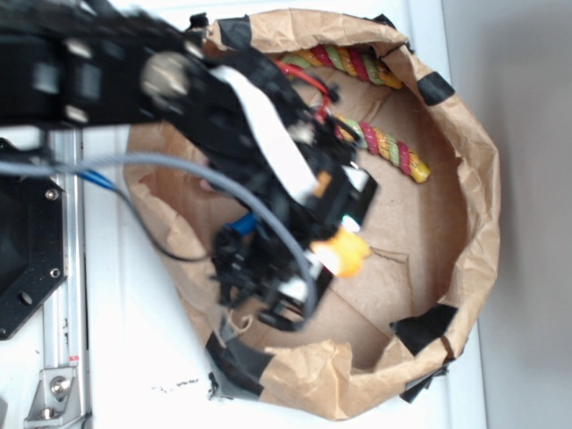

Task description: Grab the yellow duck.

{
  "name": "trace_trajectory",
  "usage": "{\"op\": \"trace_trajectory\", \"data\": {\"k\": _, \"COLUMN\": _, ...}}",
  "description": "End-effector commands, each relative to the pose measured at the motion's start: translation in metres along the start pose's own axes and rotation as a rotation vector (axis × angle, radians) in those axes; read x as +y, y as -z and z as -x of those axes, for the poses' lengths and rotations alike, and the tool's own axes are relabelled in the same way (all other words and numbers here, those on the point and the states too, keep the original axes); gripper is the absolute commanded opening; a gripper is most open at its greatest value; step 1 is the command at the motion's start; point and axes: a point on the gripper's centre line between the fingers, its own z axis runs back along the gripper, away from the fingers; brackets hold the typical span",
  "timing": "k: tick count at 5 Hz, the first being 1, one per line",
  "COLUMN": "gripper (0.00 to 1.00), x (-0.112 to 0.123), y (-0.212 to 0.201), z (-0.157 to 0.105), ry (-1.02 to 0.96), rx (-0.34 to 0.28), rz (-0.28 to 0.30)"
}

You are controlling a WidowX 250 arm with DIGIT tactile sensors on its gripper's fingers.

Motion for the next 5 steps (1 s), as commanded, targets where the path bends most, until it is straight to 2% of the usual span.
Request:
{"op": "trace_trajectory", "data": {"k": 1, "gripper": 0.00, "x": 0.025, "y": 0.004, "z": -0.014, "ry": -0.255, "rx": 0.387, "rz": -0.036}}
{"op": "trace_trajectory", "data": {"k": 2, "gripper": 0.00, "x": 0.019, "y": 0.008, "z": -0.017, "ry": -0.201, "rx": 0.444, "rz": -0.246}}
{"op": "trace_trajectory", "data": {"k": 3, "gripper": 0.00, "x": 0.027, "y": 0.004, "z": -0.011, "ry": -0.237, "rx": 0.449, "rz": -0.267}}
{"op": "trace_trajectory", "data": {"k": 5, "gripper": 0.00, "x": 0.019, "y": -0.012, "z": -0.002, "ry": -0.242, "rx": 0.394, "rz": -0.282}}
